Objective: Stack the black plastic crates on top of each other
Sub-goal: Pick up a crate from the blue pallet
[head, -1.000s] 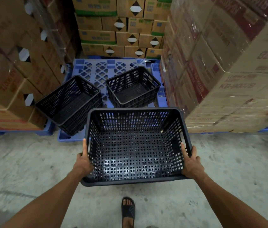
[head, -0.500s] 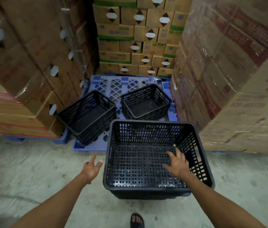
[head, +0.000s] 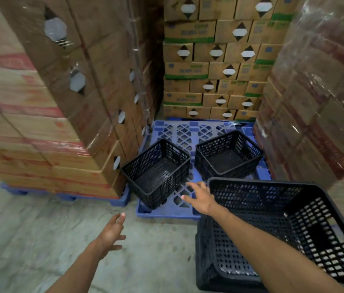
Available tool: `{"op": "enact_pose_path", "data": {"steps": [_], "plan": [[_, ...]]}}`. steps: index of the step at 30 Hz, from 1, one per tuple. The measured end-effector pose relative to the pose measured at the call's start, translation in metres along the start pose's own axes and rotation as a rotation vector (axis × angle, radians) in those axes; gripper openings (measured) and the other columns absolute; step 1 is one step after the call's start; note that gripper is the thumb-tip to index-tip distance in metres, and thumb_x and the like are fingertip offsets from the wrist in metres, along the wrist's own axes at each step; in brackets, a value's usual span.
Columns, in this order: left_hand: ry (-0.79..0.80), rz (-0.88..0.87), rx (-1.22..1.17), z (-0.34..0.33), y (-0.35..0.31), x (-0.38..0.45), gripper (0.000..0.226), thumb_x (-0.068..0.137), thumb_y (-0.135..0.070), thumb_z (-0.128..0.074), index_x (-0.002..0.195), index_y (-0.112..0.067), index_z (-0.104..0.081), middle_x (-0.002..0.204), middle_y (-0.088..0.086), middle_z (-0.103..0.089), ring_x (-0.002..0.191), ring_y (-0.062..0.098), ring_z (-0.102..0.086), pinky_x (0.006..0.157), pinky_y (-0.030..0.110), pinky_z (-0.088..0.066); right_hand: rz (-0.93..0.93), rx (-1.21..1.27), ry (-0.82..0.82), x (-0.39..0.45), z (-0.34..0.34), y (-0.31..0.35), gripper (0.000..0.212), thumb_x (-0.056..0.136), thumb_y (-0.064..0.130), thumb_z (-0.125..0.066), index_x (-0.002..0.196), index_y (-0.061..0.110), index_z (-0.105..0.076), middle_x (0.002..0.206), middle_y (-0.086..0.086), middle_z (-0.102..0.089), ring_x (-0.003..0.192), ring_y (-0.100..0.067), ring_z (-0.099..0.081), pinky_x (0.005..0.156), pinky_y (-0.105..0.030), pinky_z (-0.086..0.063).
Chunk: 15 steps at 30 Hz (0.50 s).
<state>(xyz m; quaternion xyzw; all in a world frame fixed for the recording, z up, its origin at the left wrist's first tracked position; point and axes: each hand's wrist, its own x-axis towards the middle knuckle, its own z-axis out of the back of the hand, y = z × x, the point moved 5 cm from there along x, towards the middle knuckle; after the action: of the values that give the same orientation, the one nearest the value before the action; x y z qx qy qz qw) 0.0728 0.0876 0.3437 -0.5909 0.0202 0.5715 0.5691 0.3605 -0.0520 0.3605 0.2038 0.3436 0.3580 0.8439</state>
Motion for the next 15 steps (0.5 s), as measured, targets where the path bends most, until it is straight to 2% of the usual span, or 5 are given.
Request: {"op": "enact_pose_path", "data": {"steps": [8, 11, 15], "plan": [[0.039, 0.038, 0.013, 0.051, -0.043, 0.097, 0.060, 0.096, -0.056, -0.035, 0.148, -0.027, -0.031, 0.145, 0.010, -0.047, 0.116, 0.032, -0.057, 0.094, 0.047, -0.048, -0.028, 0.082, -0.008, 0.101, -0.005, 0.054, 0.065, 0.093, 0.053, -0.055, 0.150, 0.032, -0.031, 0.154, -0.007, -0.027, 0.141, -0.034, -0.032, 0.114, -0.056, -0.028], [0.069, 0.046, 0.045, 0.055, -0.075, 0.158, 0.059, 0.096, -0.057, -0.035, 0.148, -0.028, -0.030, 0.147, 0.009, -0.046, 0.120, 0.032, -0.056, 0.094, 0.046, -0.048, -0.020, 0.124, -0.001, 0.167, -0.002, 0.059, 0.063, 0.094, 0.051, -0.055, 0.149, 0.034, -0.032, 0.153, -0.008, -0.030, 0.140, -0.034, -0.034, 0.113, -0.056, -0.031], [0.052, 0.055, 0.037, 0.057, -0.111, 0.256, 0.056, 0.096, -0.054, -0.038, 0.147, -0.030, -0.032, 0.144, 0.009, -0.049, 0.119, 0.031, -0.056, 0.096, 0.047, -0.048, -0.069, 0.192, 0.005, 0.278, -0.003, 0.050, 0.066, 0.093, 0.050, -0.057, 0.151, 0.030, -0.032, 0.155, -0.010, -0.030, 0.141, -0.031, -0.035, 0.114, -0.049, -0.034]]}}
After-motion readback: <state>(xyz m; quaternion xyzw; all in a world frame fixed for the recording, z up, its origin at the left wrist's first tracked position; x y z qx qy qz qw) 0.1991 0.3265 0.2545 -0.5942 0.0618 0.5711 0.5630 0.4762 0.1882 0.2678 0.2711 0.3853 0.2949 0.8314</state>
